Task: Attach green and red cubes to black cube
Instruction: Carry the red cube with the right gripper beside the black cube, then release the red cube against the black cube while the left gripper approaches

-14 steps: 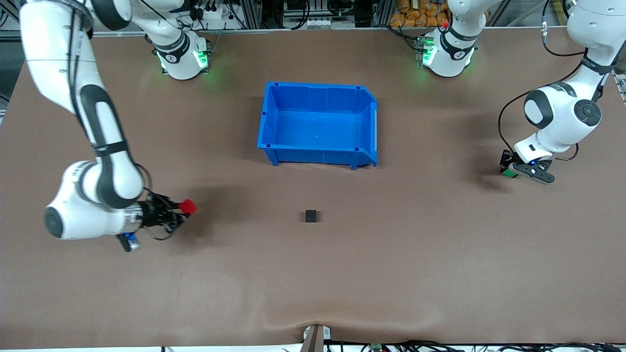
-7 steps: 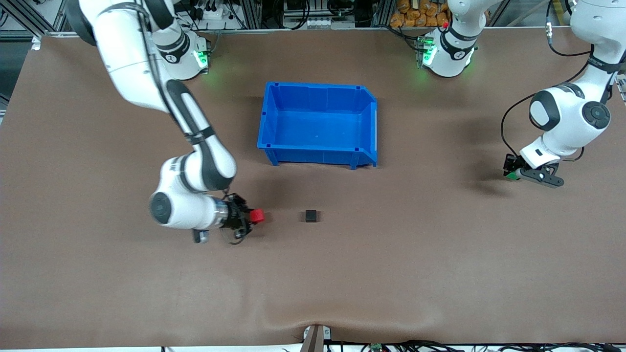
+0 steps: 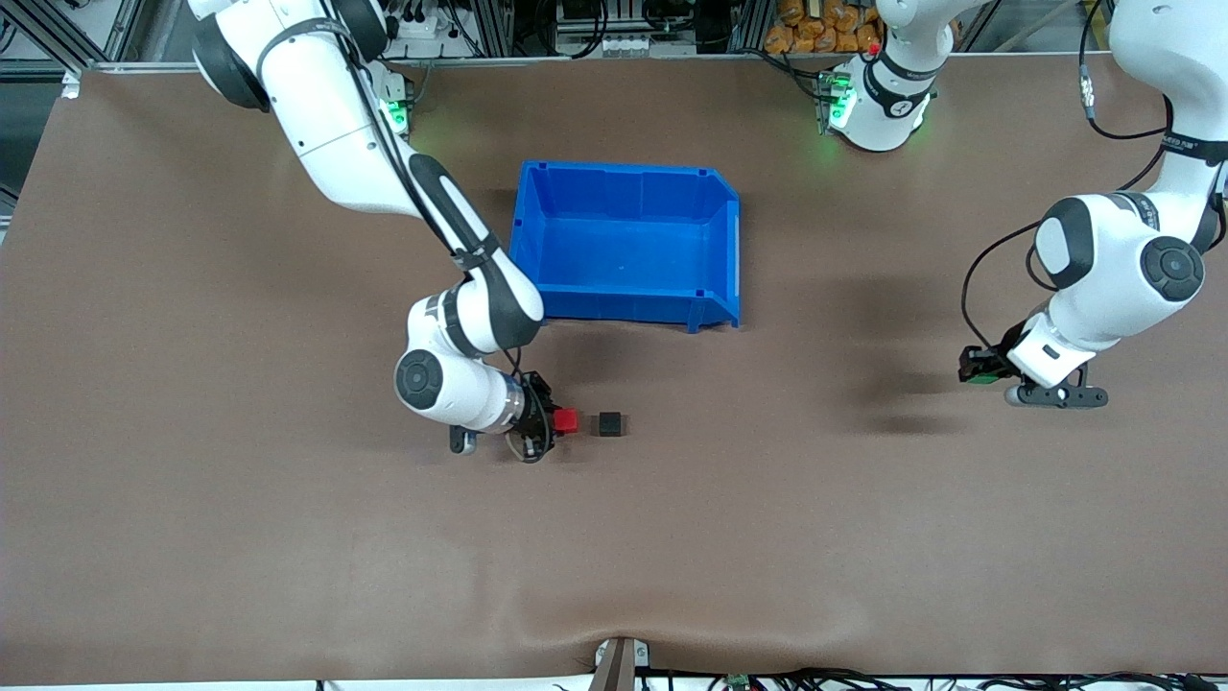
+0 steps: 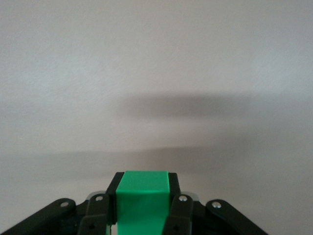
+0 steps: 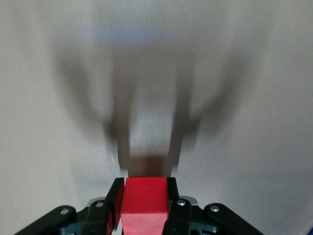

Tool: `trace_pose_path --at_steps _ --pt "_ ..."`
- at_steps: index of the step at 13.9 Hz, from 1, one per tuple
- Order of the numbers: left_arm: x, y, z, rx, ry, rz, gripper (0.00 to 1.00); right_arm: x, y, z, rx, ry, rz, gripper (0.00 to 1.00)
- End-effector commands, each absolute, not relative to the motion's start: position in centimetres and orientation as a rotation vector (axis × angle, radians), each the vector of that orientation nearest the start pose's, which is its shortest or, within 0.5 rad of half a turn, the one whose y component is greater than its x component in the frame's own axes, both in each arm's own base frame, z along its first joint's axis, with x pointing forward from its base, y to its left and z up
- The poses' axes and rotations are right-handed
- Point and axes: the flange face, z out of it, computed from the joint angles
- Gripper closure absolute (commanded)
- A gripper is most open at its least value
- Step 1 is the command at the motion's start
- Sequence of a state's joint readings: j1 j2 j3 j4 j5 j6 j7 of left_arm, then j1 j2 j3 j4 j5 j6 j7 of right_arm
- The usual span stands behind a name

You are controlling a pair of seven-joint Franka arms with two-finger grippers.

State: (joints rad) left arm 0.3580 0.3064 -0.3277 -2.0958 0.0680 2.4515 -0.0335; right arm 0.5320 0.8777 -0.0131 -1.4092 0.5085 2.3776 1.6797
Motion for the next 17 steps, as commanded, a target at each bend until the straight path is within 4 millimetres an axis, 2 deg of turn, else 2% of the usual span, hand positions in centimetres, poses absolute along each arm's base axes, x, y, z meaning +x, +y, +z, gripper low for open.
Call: trace_pose_path --at_steps 1,4,5,6,9,11,12,13,14,15,17 --pt "60.7 -2.8 29.7 -3.185 -0.225 -0.046 1.00 64.0 39.2 18.8 -2.027 1.993 0.396 1.00" --pt "61.8 -9.0 31.3 -3.169 -0.469 -0.051 1.00 63.6 40.4 17.6 -2.024 2.008 0.404 1.00" --pt "62.0 -10.9 30.8 -3.156 -0.578 -0.029 1.00 63.5 40.4 17.5 -2.027 2.010 0.404 0.54" --pt "62.2 -13.3 30.7 -3.143 -0.683 -0.026 1.00 63.4 40.5 17.3 -2.028 2.014 0.406 0.01" --pt "62.8 -18.0 30.6 -3.074 -1.025 -0.016 1.00 63.8 39.8 17.6 -2.044 2.008 0.394 0.00" --pt "63.2 -20.6 30.3 -3.009 -1.243 -0.001 1.00 65.0 38.0 20.7 -2.091 1.992 0.390 0.00" --pt "63.4 -22.4 29.9 -2.966 -1.361 0.014 1.00 66.0 35.2 21.5 -2.142 2.033 0.434 0.00" --pt "63.4 -24.2 29.6 -2.917 -1.475 0.028 1.00 68.0 32.5 24.2 -2.180 2.026 0.466 0.00" --pt "63.3 -26.0 28.8 -2.847 -1.605 0.052 1.00 70.0 29.4 27.7 -2.232 1.974 0.516 0.00" --pt "63.0 -27.7 28.2 -2.794 -1.695 0.072 1.00 71.0 26.3 30.0 -2.304 1.901 0.573 0.00" --pt "62.6 -30.9 27.1 -2.667 -1.880 0.101 1.00 72.1 20.3 32.7 -2.419 1.723 0.615 0.00"
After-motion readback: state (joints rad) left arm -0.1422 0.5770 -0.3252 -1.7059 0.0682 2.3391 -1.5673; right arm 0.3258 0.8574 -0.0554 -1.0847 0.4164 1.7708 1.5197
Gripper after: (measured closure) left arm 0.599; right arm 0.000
